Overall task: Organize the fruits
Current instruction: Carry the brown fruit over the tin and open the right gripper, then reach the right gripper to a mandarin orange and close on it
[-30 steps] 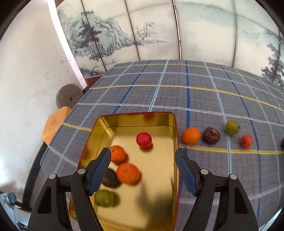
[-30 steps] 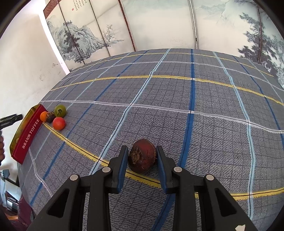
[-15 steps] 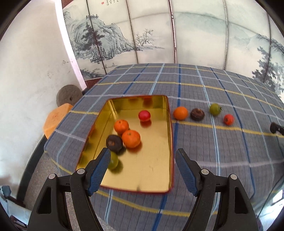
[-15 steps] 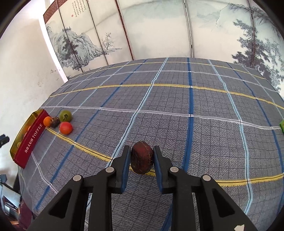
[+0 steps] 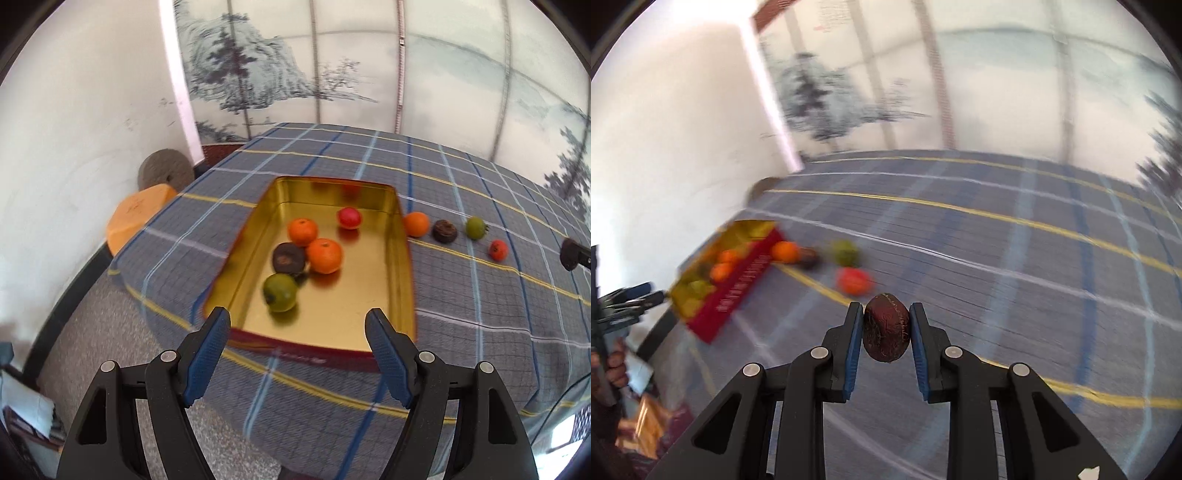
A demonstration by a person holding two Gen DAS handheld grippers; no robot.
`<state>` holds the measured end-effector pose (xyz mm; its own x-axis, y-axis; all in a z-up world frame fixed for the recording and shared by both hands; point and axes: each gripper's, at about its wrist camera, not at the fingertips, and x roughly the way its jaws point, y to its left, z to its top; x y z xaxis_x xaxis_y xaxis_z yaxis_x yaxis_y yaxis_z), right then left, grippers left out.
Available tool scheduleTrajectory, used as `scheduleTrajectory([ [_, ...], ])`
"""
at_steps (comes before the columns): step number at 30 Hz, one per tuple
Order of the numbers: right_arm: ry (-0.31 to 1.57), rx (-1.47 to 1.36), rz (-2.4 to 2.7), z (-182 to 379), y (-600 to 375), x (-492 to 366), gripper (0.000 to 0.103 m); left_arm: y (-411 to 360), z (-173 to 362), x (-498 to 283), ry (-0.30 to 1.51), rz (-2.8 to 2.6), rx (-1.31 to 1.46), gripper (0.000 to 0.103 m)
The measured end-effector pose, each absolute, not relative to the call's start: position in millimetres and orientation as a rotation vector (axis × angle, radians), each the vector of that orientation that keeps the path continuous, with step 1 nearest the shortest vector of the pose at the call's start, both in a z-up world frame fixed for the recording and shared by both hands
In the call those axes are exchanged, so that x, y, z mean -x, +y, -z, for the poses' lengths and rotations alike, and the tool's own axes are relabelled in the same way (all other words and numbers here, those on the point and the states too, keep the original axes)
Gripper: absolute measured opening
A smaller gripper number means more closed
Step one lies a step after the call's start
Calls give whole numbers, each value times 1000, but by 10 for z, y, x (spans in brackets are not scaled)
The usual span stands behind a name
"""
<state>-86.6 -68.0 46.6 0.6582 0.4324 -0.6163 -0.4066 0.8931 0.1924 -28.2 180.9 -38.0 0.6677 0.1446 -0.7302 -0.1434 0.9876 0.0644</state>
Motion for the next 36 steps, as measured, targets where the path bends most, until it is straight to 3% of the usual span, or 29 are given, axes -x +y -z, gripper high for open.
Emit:
scheduleTrajectory([
  [10, 774, -20, -901, -467, 1130, 507, 24, 2018, 398, 359, 829, -209, 18, 77],
  [19, 883, 31, -968, -111, 1873, 253, 26, 2056, 394, 389, 809, -235, -34, 84],
  [23, 877, 13, -989, -117, 1871, 202, 28, 2054, 448, 351, 834, -231, -27, 84],
  [29, 785, 95, -921, -265, 1320, 239, 45, 2037, 435, 372, 818, -207, -29, 84],
  [36, 831, 348, -802, -289, 681, -83, 45, 1887, 479, 289, 822, -154, -24, 85],
])
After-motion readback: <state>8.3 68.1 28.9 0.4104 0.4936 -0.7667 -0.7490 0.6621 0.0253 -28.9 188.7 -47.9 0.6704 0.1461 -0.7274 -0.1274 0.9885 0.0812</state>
